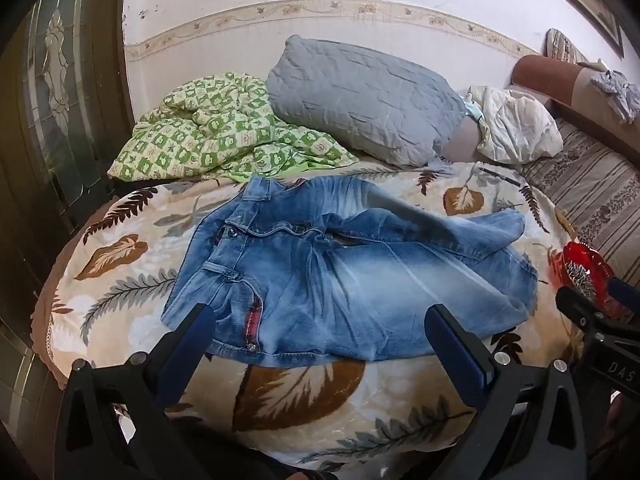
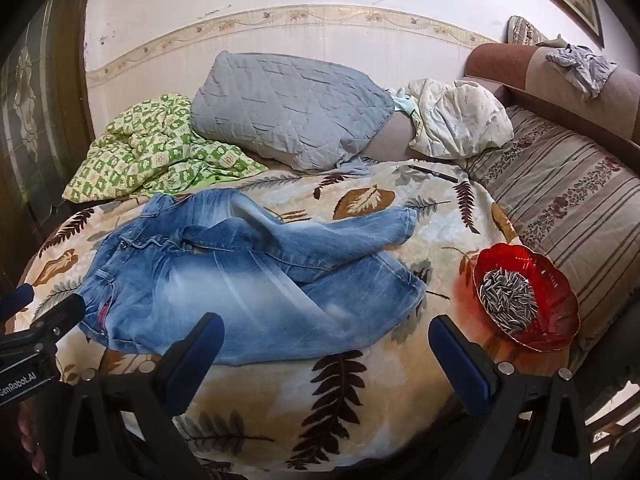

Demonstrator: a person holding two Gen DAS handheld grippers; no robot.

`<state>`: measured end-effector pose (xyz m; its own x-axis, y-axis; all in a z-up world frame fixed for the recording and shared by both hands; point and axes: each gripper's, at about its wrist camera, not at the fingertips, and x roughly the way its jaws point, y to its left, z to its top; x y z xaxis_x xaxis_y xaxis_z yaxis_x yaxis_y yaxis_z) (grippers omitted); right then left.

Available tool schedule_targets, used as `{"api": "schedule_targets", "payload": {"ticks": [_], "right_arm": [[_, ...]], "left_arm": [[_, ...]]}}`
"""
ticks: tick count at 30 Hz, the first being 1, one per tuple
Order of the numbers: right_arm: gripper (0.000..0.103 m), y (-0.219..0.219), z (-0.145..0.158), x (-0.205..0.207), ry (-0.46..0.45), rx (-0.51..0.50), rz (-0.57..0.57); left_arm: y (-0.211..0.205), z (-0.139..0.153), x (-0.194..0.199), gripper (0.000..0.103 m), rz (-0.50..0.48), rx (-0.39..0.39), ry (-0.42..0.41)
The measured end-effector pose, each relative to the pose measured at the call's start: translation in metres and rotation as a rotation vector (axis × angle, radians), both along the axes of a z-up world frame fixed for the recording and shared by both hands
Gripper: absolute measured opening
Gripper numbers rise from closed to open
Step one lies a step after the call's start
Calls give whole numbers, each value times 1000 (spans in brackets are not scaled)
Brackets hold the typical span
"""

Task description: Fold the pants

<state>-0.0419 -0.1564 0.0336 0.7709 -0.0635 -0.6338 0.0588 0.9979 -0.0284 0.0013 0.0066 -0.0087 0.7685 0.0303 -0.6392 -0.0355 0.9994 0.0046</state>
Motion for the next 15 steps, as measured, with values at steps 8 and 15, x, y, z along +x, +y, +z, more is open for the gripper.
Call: {"api": "schedule_targets", "payload": {"ticks": [8, 15], "right_arm": [[103, 1, -1, 0, 4, 1, 4], [103, 3, 0, -1, 10, -2, 5]], "left_arm": [[-6, -1, 0, 103, -2, 3, -2], [-7, -3, 0, 103, 1, 4, 1]]}}
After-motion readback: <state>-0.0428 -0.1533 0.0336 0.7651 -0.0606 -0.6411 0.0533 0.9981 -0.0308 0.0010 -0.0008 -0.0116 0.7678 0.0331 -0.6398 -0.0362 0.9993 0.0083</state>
